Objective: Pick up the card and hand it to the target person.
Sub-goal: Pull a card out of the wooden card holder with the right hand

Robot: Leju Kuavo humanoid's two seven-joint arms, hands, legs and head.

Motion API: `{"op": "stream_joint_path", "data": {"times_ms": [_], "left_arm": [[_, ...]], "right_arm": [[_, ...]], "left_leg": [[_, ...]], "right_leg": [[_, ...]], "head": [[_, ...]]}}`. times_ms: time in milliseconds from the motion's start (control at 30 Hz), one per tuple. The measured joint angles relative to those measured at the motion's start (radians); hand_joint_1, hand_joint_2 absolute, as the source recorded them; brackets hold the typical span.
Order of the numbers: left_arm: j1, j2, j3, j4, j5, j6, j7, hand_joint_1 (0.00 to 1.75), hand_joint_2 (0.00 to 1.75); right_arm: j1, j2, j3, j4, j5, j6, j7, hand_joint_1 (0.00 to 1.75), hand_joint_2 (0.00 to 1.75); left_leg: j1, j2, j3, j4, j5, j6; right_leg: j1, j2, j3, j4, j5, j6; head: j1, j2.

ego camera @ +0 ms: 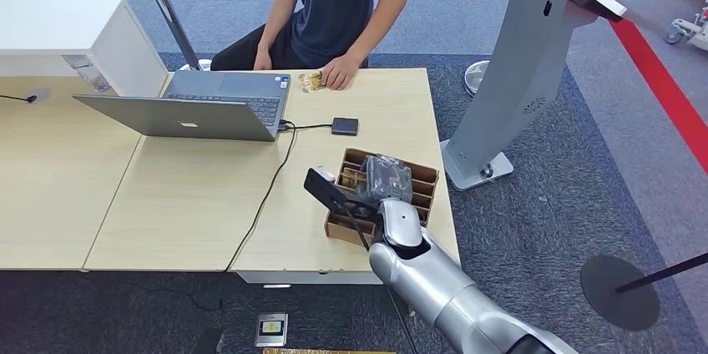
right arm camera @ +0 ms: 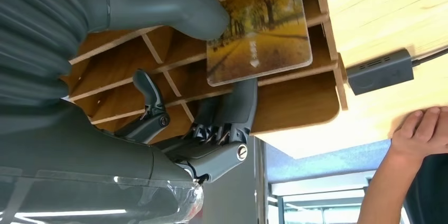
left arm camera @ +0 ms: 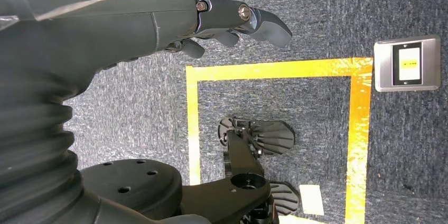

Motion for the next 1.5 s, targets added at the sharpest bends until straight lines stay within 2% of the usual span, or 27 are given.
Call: {"op": "stream_joint_path", "data": {"times_ms": [200, 333, 533, 733, 1267, 1500], "left_arm": [[0.0, 0.0, 0.0, 0.0, 0.005, 0.0, 0.0, 0.0, 1.75], [0.0, 0.0, 0.0, 0.0, 0.006, 0.0, 0.0, 0.0, 1.75], [0.0, 0.0, 0.0, 0.0, 0.005, 0.0, -0.001, 0.0, 1.75], [0.0, 0.0, 0.0, 0.0, -0.004, 0.008, -0.001, 0.0, 1.75], [0.0, 0.0, -0.001, 0.0, 0.005, 0.039, -0.011, 0.0, 1.75], [0.003, 0.0, -0.001, 0.0, 0.015, 0.036, -0.016, 0.0, 1.75]], "right_arm": [[0.001, 0.0, 0.0, -0.01, -0.007, 0.011, 0.001, 1.03, 1.75], [0.001, 0.0, 0.0, -0.01, -0.008, 0.012, 0.001, 1.21, 1.75], [0.001, 0.0, 0.0, -0.01, -0.01, 0.013, 0.001, 1.25, 1.75], [0.001, -0.001, 0.0, -0.011, -0.013, 0.013, 0.003, 1.48, 1.75], [0.008, -0.008, 0.001, -0.037, -0.028, 0.011, 0.004, 1.5, 1.75], [0.029, -0.03, -0.001, -0.123, -0.051, 0.024, 0.032, 1.5, 1.75]], "left_leg": [[0.0, 0.0, 0.0, 0.0, 0.0, 0.0], [0.0, 0.0, 0.0, 0.0, 0.0, 0.0], [0.0, 0.0, 0.0, 0.0, 0.0, 0.0], [0.0, 0.0, 0.0, 0.0, 0.0, 0.0], [0.0, 0.0, 0.0, 0.0, 0.0, 0.0], [0.0, 0.0, -0.001, 0.0, 0.0, 0.0]], "right_leg": [[0.0, 0.0, 0.0, 0.0, 0.0, 0.0], [0.0, 0.0, 0.0, 0.0, 0.0, 0.0], [0.0, 0.0, 0.0, 0.0, 0.0, 0.0], [0.0, 0.0, 0.0, 0.0, 0.0, 0.0], [0.0, 0.0, 0.0, 0.0, 0.0, 0.0], [0.0, 0.0, -0.001, 0.0, 0.0, 0.0]], "head": [[0.0, 0.0], [0.0, 0.0], [0.0, 0.0], [0.0, 0.0], [0.0, 0.0], [0.0, 0.0]]}}
